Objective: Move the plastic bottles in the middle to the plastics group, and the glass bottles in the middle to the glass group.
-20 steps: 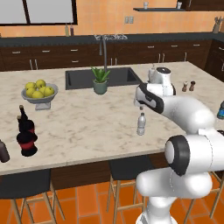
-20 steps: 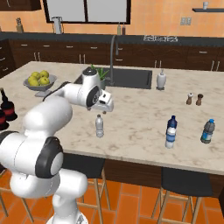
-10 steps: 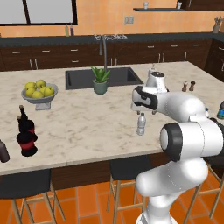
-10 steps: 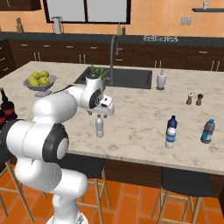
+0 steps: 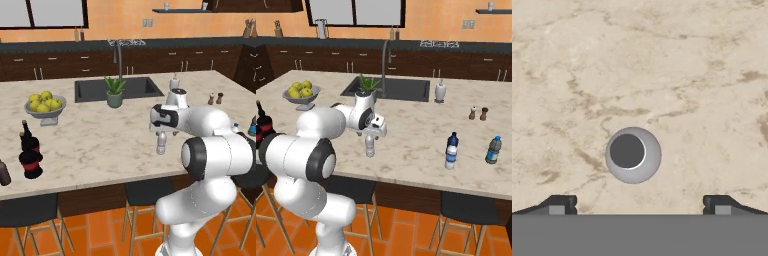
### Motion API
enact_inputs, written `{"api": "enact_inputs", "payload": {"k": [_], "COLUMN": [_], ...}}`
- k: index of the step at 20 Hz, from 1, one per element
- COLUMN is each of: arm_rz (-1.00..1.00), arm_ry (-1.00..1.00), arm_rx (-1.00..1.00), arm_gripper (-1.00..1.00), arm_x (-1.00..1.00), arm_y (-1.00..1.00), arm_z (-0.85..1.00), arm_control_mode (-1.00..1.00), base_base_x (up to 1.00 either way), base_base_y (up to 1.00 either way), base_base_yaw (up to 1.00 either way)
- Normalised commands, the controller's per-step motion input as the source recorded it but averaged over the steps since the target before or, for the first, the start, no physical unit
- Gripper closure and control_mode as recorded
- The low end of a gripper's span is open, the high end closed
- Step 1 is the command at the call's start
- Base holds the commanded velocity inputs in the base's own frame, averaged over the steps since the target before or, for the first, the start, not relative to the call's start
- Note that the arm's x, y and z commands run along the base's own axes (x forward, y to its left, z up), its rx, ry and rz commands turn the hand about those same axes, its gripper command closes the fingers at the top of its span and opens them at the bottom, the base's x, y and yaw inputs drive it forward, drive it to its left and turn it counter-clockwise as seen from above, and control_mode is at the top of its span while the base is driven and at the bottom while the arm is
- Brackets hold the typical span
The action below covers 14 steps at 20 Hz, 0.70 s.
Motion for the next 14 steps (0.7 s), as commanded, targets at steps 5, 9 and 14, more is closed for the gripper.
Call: {"api": "enact_inputs", "payload": {"k": [5,9,14], "arm_rz": [0.02,0.04,0.03], "arm_ry": [-0.04,0.0,0.0], "arm_rx": [-0.01,-0.01,-0.01], "arm_gripper": [-1.0,-1.0,-1.0], "arm_x": [0.22,0.33,0.06], "arm_y": [0.03,0.02,0.0], "arm_z": [-0.02,0.0,-0.16], "arm_control_mode": [-1.0,-1.0,-1.0], "base_base_x": [0.0,0.0,0.0], "base_base_y": [0.0,0.0,0.0], "base_base_yaw": [0.0,0.0,0.0]}}
